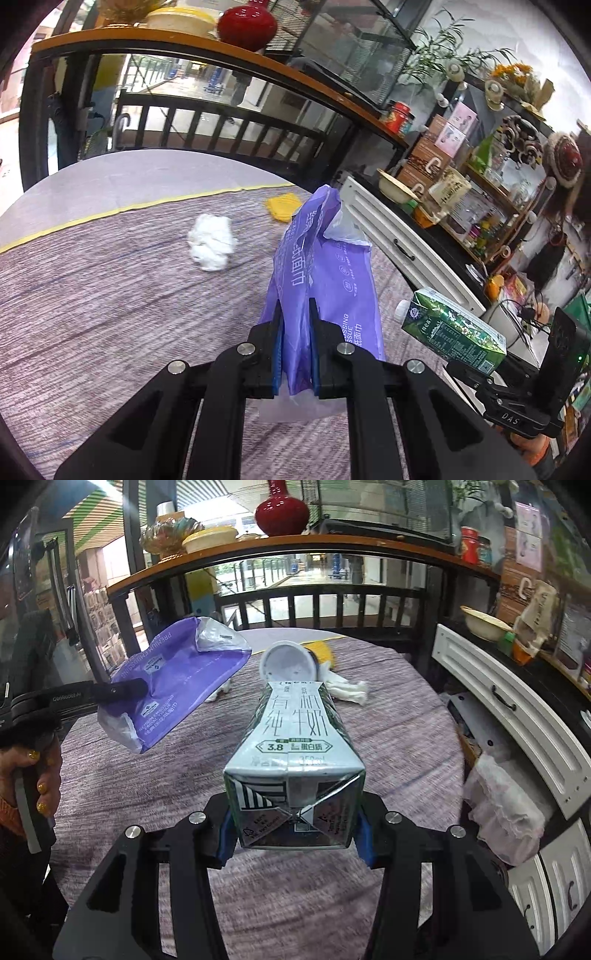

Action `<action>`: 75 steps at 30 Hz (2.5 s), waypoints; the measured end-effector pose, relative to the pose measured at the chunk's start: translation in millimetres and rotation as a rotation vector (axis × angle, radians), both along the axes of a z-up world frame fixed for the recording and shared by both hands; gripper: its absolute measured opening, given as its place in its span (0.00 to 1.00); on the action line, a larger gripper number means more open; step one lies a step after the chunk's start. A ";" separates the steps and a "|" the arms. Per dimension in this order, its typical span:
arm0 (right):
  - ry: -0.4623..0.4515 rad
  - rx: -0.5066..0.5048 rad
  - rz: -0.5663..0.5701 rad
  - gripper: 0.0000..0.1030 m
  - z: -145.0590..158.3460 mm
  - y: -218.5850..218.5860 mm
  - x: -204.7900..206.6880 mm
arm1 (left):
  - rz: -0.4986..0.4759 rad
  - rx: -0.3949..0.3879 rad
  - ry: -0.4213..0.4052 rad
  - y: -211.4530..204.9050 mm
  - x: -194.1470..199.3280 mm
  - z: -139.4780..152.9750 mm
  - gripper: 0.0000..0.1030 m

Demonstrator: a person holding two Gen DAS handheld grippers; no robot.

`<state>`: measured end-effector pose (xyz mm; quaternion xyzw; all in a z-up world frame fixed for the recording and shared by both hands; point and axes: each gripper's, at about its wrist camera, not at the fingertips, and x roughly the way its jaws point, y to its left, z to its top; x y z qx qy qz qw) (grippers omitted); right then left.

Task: Collect trash
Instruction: 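Carry the bag and carton over the bin and open both tools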

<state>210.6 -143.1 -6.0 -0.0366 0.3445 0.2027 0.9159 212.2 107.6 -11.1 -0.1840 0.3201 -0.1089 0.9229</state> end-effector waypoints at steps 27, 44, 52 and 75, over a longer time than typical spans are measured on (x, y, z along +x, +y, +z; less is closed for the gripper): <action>0.289 0.133 -0.648 0.50 -91.1 -207.2 -48.3 | -0.502 -0.010 0.057 -221.3 6.0 -22.8 0.12; -0.043 0.229 -1.072 0.82 -57.9 -272.8 -98.4 | -0.636 0.119 0.122 -310.6 -6.5 -60.9 0.12; -0.122 0.248 -1.096 0.85 -48.7 -271.1 -111.5 | -0.696 0.220 0.134 -345.7 -18.7 -81.1 0.12; -0.156 0.248 -1.103 0.87 -46.7 -266.7 -117.3 | -0.733 0.309 0.170 -375.3 -24.7 -118.8 0.63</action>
